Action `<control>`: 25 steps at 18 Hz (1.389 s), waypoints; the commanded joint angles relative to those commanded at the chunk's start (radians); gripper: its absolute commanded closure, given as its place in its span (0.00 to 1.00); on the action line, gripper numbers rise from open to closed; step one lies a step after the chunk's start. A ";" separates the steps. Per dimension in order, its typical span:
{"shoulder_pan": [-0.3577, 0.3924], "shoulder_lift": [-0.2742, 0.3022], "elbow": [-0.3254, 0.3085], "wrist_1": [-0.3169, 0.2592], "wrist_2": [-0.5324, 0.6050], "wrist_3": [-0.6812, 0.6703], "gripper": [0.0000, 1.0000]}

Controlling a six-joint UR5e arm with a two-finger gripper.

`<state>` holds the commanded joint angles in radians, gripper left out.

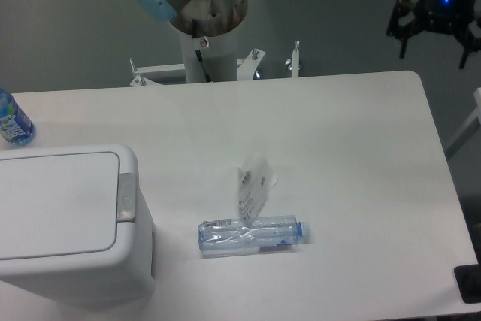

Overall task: Open the trash can
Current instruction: 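Lower the open gripper from its raised position toward the table, then move the open gripper over the trash can lid's front edge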

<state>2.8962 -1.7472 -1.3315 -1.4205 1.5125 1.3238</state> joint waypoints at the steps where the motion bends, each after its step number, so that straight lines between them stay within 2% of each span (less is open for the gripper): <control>1: 0.000 0.000 -0.003 0.002 0.000 0.000 0.00; 5: -0.002 0.000 0.002 0.005 -0.024 -0.012 0.00; 9: -0.002 0.002 0.002 0.014 -0.158 -0.223 0.00; 13: -0.027 0.008 0.005 0.017 -0.176 -0.317 0.00; 17: -0.118 0.009 0.011 0.080 -0.186 -0.486 0.00; 21: -0.228 -0.011 0.021 0.227 -0.230 -0.762 0.00; 25: -0.281 -0.015 0.038 0.233 -0.311 -0.994 0.00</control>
<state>2.6156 -1.7625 -1.2932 -1.1873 1.2013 0.3302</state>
